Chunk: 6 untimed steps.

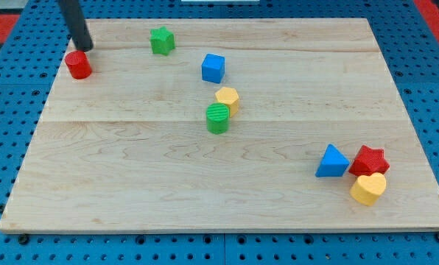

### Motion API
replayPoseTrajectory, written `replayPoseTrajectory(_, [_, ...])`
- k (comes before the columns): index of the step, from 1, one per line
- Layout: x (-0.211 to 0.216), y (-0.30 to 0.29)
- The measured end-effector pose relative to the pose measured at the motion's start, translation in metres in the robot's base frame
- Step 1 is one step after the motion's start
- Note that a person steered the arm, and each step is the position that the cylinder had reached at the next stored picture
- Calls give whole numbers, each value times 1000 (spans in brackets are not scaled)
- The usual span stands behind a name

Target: Move the red circle bottom to the blue cube

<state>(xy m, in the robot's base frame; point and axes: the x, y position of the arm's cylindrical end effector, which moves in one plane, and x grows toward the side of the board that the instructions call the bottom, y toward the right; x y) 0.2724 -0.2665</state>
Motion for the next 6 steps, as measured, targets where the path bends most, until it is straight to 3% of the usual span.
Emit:
replayPoseTrajectory(1, [32,-12])
replayPoseTrajectory(3, [95,70])
replayPoseTrajectory(5, [95,191])
replayPoseTrajectory(6, [87,211])
